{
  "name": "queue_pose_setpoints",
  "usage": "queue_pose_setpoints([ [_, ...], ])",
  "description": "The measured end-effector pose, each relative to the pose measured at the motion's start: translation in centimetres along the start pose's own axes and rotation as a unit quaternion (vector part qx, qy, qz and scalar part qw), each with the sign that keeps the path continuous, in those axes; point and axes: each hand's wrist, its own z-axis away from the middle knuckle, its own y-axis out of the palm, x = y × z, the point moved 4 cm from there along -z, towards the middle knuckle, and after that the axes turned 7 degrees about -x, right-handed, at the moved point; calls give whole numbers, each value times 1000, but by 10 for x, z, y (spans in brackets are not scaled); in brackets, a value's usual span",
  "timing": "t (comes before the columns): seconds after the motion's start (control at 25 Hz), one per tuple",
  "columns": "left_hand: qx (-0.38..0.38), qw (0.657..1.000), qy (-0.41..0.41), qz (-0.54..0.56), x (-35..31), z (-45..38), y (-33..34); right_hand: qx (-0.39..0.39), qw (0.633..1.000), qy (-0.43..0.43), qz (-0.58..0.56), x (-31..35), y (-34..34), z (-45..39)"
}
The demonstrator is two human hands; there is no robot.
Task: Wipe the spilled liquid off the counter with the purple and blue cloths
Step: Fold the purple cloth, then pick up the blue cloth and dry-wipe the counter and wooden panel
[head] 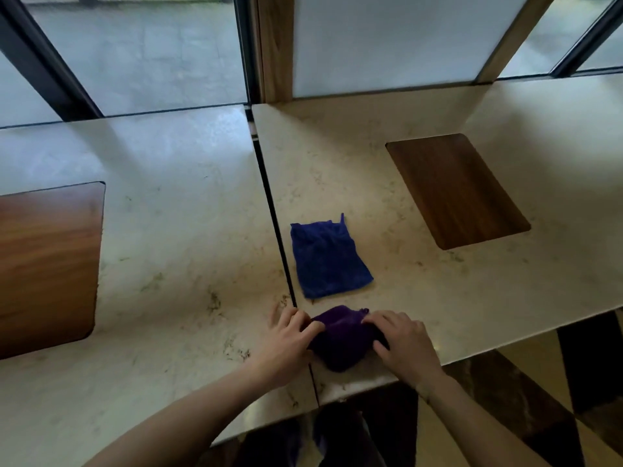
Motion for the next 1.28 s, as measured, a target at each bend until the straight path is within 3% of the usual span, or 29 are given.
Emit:
queue_pose_setpoints([
  [0.2,32,999,1,21,24,-19,-28,162,978,-16,-128,-19,-18,-34],
  [0.28,-13,996,-89,28,47,-40,-49,118,975,28,-184,-23,-34,-62],
  [0.4,-93,951,-285,76,77,-80,-73,-5,970,76,-232,-16,-53,-128],
  [0.52,-62,925,-364,94,88,-113,-69,3,965,97,-245,1,-50,-188],
  [0.64,-41,910,-400,100,93,-136,-57,41,980,95,-169,13,-32,-216],
  [0.84,-94,900,-413,99,89,-154,-52,43,951,141,-271,11,-15,-224],
  [1.12,-195,865,-364,285,63,-138,-70,33,886,128,-444,2,-32,-209],
  [1.28,-258,832,-324,370,54,-112,-94,3,865,61,-498,11,-60,-192],
])
